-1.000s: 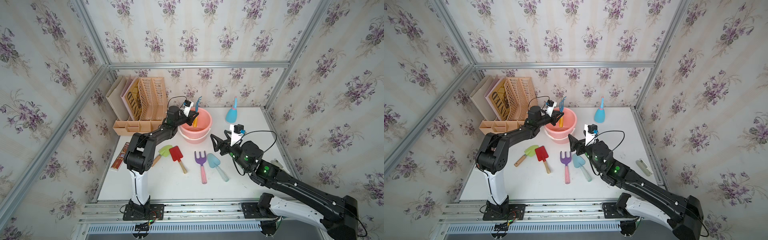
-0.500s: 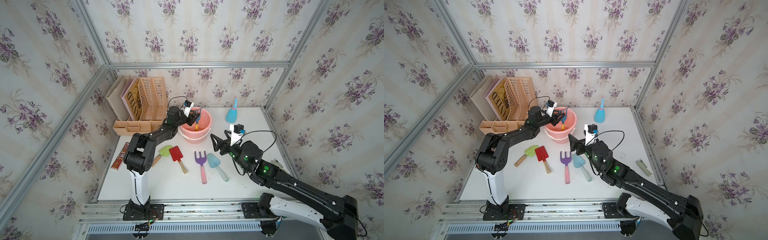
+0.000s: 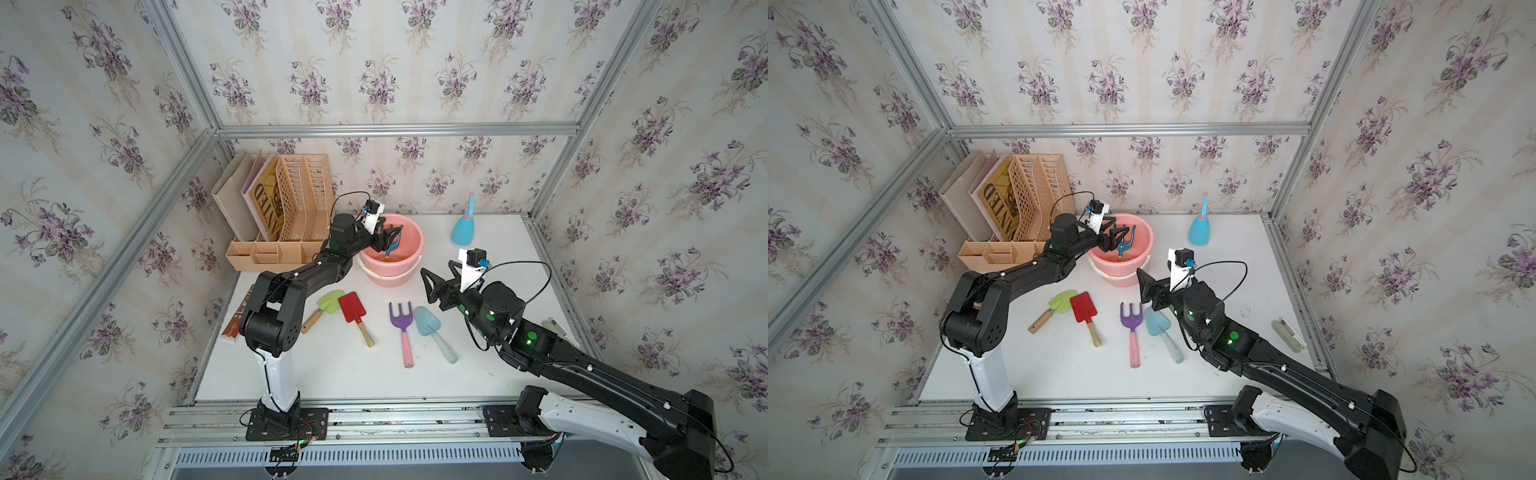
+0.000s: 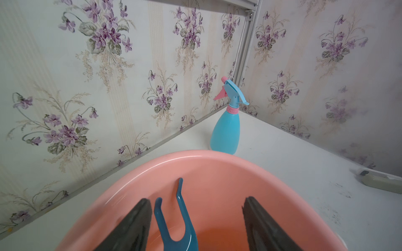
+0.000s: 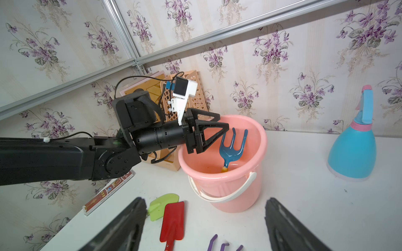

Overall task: Organize the gardening tools
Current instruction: Place the gardening tool in the container.

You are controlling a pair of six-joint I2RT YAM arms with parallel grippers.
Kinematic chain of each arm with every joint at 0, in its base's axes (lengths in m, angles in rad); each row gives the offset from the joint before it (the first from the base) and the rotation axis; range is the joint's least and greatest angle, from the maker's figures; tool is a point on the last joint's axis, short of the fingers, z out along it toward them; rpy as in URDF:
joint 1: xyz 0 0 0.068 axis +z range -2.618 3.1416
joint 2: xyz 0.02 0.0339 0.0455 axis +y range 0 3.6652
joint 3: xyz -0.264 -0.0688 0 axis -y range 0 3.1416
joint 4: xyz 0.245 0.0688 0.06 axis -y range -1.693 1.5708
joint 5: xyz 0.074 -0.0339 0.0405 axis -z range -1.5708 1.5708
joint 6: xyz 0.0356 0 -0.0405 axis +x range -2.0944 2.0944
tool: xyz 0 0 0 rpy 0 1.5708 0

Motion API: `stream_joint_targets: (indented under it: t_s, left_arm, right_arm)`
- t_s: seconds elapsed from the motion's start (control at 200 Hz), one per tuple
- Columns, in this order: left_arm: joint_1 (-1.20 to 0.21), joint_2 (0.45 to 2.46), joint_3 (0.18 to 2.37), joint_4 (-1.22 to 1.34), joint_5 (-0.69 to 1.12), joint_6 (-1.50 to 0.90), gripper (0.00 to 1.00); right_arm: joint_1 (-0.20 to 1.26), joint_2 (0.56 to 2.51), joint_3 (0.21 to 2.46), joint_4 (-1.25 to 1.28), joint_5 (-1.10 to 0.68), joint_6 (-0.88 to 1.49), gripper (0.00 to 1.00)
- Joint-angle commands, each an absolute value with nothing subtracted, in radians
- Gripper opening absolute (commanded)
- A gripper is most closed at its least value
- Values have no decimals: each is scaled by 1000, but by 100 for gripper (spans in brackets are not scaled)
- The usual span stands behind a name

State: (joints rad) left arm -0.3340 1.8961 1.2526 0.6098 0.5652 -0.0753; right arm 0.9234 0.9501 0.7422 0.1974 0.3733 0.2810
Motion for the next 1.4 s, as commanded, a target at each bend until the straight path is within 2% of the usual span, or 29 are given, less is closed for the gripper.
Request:
stream_joint_targets:
  t_s: [0.0,0.1,0.355,0.619,0.944,1.154,1.394]
  left_arm:
    - [-334,1847,1249,654,542,-42,81]
    - [-334,1800,1249,639,539,-32,88]
    - [-339,1615,1180,503,523,-17,94]
    - [-339,1325,994,307,501,-22,96]
    - [-339,1094,893,-129,461,-107,96]
    - [-337,1025,926,-422,415,-74,95]
    - [-314,1139,1088,-789,266,-36,95]
  right_arm:
    - [923,961,750,199,372,276,89]
    - [921,982,756,190,368,281,89]
    - [877,1064,807,87,314,317,92]
    - [788,1102,838,-35,147,327,92]
    - [772,1092,820,-158,33,338,93]
    - [754,1058,792,-205,-22,348,94]
    - [723,1043,767,-192,-102,363,99]
